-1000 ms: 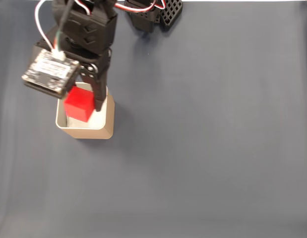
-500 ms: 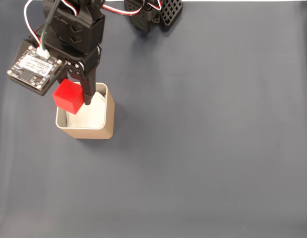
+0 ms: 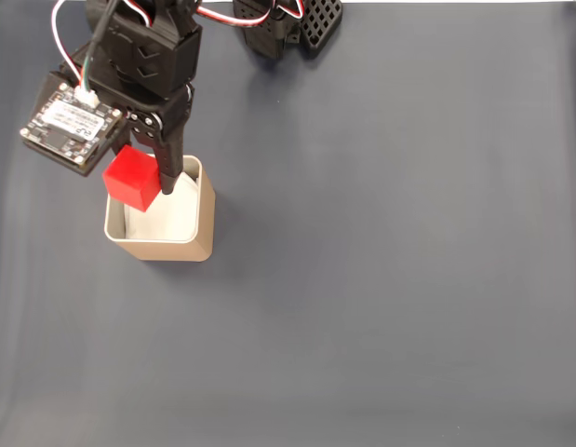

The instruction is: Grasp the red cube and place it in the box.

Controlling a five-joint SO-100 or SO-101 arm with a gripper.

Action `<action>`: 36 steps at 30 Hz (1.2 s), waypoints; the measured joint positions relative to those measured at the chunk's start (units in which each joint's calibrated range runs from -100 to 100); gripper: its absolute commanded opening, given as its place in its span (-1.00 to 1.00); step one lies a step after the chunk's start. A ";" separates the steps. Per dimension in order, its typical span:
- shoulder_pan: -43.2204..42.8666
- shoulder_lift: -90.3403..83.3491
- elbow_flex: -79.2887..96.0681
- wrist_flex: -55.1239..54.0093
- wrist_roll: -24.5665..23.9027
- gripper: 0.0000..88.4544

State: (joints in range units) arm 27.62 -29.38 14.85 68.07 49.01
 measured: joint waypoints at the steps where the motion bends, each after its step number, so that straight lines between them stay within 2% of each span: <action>1: 0.00 0.00 0.00 0.00 0.00 -0.94; 6: 0.00 -1.60 0.00 0.00 0.00 -0.91; 7: 0.00 -1.69 0.00 0.00 0.00 -0.84; 11: 0.00 -2.14 0.55 0.00 -0.05 -0.30; 13: 0.00 -2.67 1.55 -0.16 0.05 -0.15; 15: 0.00 -2.85 1.55 -0.16 -0.10 -0.08; 36: 0.45 -3.12 1.64 -1.95 -0.05 -0.02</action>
State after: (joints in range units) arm 28.07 -32.50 16.48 66.13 48.96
